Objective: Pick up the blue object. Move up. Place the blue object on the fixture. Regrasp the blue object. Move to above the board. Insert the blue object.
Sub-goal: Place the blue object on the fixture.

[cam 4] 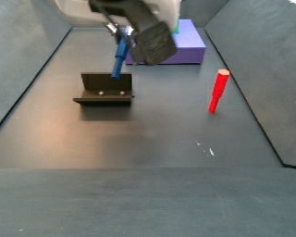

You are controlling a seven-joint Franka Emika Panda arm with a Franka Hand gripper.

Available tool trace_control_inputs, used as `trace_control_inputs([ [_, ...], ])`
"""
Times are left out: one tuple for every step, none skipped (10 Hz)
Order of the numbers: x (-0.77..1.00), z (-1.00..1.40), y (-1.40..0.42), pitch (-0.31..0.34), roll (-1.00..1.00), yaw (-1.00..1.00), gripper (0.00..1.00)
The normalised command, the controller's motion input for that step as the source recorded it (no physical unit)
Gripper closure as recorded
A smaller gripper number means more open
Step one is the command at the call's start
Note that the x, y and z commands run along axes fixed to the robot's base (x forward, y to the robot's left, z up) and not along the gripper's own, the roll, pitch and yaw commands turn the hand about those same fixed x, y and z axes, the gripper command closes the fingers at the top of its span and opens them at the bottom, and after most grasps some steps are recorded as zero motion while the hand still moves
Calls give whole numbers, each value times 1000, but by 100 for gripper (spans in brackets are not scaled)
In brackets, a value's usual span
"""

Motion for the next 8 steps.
trace_control_inputs([
  [669,-69,-189,63,-454,-200,100],
  [580,-74,-123,166,-223,-51,100],
  [303,-86,-34,83,0,34,100],
  [103,-89,14,0,0,6,100],
  [89,-237,23,0,49,154,100],
  [66,-349,0,0,89,160,100],
  [0,-431,0,-6,0,163,100],
  [0,-414,0,-6,0,163,100],
])
